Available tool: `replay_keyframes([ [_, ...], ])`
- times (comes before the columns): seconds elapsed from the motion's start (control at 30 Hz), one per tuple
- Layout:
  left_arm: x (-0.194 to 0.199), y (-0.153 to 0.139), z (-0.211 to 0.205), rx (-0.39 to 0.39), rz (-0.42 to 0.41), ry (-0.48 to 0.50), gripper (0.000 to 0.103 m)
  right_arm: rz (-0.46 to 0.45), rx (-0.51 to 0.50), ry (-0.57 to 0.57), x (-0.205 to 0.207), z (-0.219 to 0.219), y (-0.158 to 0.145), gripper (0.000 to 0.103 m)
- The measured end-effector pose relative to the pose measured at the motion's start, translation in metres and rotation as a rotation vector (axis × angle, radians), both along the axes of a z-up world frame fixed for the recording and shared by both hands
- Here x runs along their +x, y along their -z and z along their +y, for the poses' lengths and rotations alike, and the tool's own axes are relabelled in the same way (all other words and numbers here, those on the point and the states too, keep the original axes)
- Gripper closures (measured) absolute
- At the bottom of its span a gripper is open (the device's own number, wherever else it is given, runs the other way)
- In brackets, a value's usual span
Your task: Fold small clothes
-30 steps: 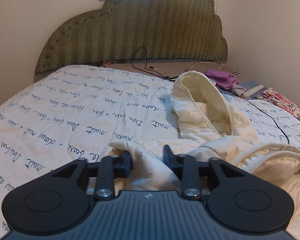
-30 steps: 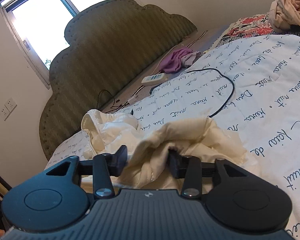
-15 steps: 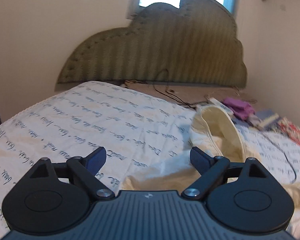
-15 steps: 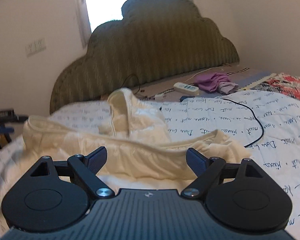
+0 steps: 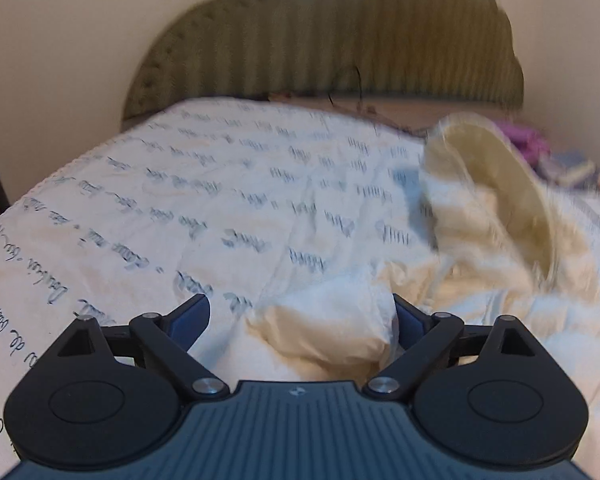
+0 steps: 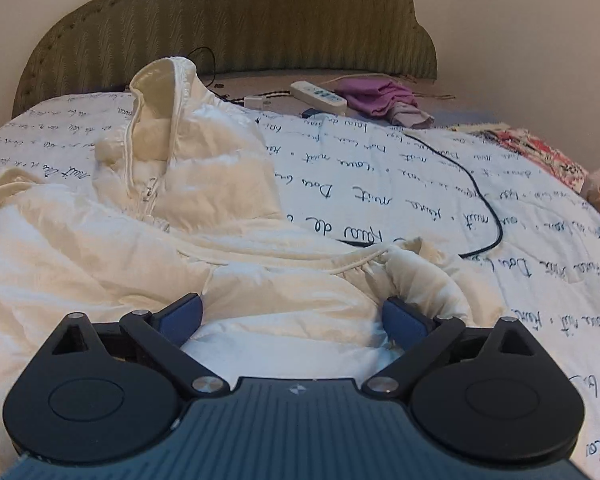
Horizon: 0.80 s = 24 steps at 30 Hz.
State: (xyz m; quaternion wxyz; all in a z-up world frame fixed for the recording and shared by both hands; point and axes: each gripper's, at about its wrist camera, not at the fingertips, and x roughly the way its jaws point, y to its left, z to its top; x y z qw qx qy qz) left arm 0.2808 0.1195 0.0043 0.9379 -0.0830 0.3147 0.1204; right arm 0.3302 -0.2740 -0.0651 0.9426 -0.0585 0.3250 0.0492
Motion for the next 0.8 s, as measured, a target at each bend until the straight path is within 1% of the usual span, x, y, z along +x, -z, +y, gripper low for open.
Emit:
replay_keyframes([
  [0.07, -0.008, -0.016, 0.007, -0.015, -0.083, -0.054, 0.009, -0.052, 0.024, -0.008, -0.008, 0.001, -0.010, 0.002],
  [0.13, -0.012, -0.031, 0.009, -0.020, -0.147, -0.102, 0.006, -0.076, 0.055, -0.034, -0.011, 0.005, -0.017, 0.001],
  [0.17, -0.011, -0.035, 0.006, -0.020, -0.159, -0.092, 0.005, -0.075, 0.057, -0.051, -0.009, 0.008, -0.018, 0.000],
  [0.2, -0.009, -0.038, 0.001, -0.011, -0.156, -0.054, 0.005, -0.065, 0.046, -0.064, -0.007, 0.013, -0.017, 0.000],
  [0.27, -0.003, -0.035, -0.018, 0.034, -0.122, 0.070, 0.005, -0.027, -0.006, -0.074, 0.002, 0.025, -0.007, 0.000],
  [0.3, -0.002, -0.030, -0.028, 0.064, -0.110, 0.125, 0.005, -0.013, -0.024, -0.072, 0.007, 0.029, -0.001, 0.000],
  [0.33, 0.000, -0.023, -0.042, 0.111, -0.092, 0.184, 0.005, 0.000, -0.027, -0.068, 0.011, 0.030, 0.005, 0.000],
  [0.37, 0.003, -0.013, -0.055, 0.181, -0.067, 0.232, 0.005, 0.008, -0.011, -0.062, 0.014, 0.029, 0.010, 0.000],
  [0.4, 0.008, -0.002, -0.067, 0.267, -0.037, 0.243, 0.004, 0.013, 0.015, -0.056, 0.016, 0.027, 0.014, 0.000],
  [0.43, 0.014, 0.008, -0.076, 0.349, -0.014, 0.218, 0.003, 0.016, 0.038, -0.052, 0.018, 0.024, 0.017, 0.000],
  [0.47, 0.022, 0.018, -0.080, 0.413, 0.006, 0.177, 0.003, 0.021, 0.058, -0.052, 0.019, 0.022, 0.020, 0.000],
  [0.5, 0.031, 0.023, -0.080, 0.436, 0.024, 0.135, 0.003, 0.023, 0.070, -0.051, 0.019, 0.020, 0.021, 0.000],
  [0.53, 0.040, 0.026, -0.075, 0.419, 0.036, 0.097, 0.003, 0.025, 0.078, -0.050, 0.019, 0.019, 0.021, 0.000],
  [0.6, 0.052, 0.025, -0.061, 0.359, 0.053, 0.022, 0.003, 0.037, 0.070, -0.045, 0.015, 0.019, 0.018, 0.000],
  [0.67, 0.060, 0.024, -0.046, 0.338, 0.074, -0.050, 0.003, 0.003, 0.055, -0.035, 0.006, 0.018, 0.006, 0.001],
  [0.73, 0.058, 0.020, -0.038, 0.308, 0.074, -0.066, 0.003, -0.066, 0.030, -0.024, -0.006, 0.011, -0.007, 0.000],
  [0.8, 0.047, 0.015, -0.034, 0.282, 0.048, -0.047, 0.003, -0.110, -0.038, 0.013, -0.011, 0.001, -0.014, 0.000],
])
